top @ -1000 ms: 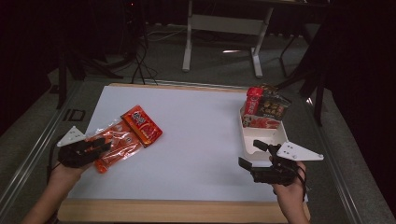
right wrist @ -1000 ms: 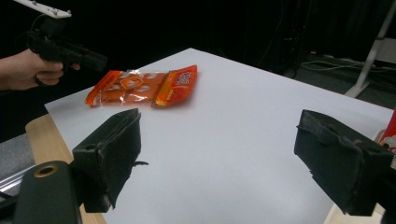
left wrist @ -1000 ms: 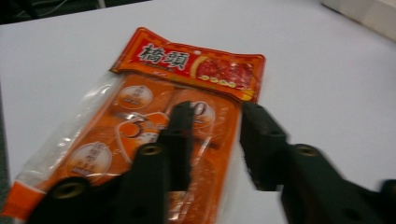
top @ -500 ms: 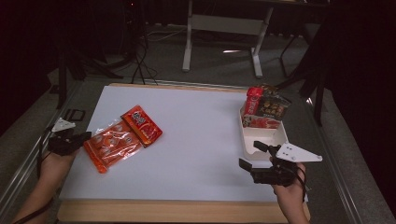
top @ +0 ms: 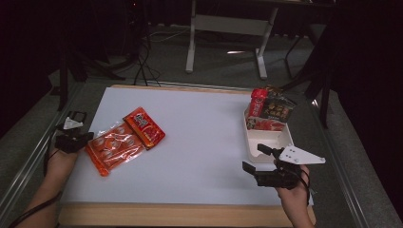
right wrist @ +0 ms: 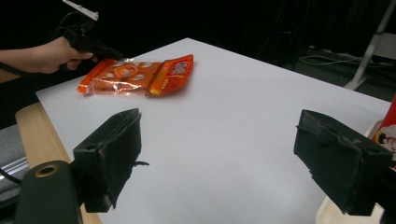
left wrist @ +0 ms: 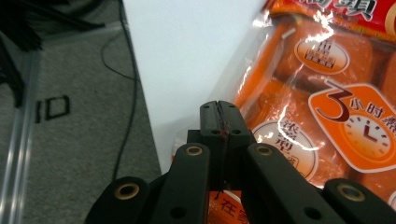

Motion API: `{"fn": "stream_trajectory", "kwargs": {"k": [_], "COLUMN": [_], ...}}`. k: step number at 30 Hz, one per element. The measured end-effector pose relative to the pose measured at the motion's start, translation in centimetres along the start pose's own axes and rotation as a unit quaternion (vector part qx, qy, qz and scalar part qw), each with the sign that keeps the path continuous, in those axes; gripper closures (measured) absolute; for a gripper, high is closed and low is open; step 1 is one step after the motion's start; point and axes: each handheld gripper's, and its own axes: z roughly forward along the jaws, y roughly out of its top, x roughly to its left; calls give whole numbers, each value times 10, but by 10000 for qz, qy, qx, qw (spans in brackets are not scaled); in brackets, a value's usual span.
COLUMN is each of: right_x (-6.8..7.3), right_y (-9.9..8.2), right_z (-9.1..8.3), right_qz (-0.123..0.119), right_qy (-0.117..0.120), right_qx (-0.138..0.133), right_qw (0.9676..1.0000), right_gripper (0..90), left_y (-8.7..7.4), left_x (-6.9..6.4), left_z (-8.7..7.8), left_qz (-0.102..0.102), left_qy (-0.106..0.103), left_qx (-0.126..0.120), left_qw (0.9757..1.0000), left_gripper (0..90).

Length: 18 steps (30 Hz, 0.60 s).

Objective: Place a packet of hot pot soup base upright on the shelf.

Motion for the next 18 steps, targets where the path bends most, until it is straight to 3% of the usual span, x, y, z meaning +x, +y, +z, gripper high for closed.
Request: {"fn": "stream_trajectory", "kwargs": {"k": [4, 7, 10, 18], "right_x": [1, 0, -1, -1], "right_y": [0, 0, -1, -1], "right_z": [1, 1, 1, 0], "right_qz": [-24, -18, 29, 41], "right_qy": [18, 27, 49, 49], "right_qx": [14, 21, 15, 0], "right_qw": [10000, 10000, 10000, 10000], "right_gripper": [148, 148, 148, 148], "left_y": [-1, -1, -3, -4], "left_x": [3, 3, 4, -13], "left_z": [5, 7, 7, -2], "left_qz": [-68, 2, -67, 322], "left_qy": [-55, -125, -286, -547], "left_qx": [62, 72, 31, 248], "left_qw": [9999, 9999, 9996, 9977], "left_gripper": [899, 899, 900, 900]}}
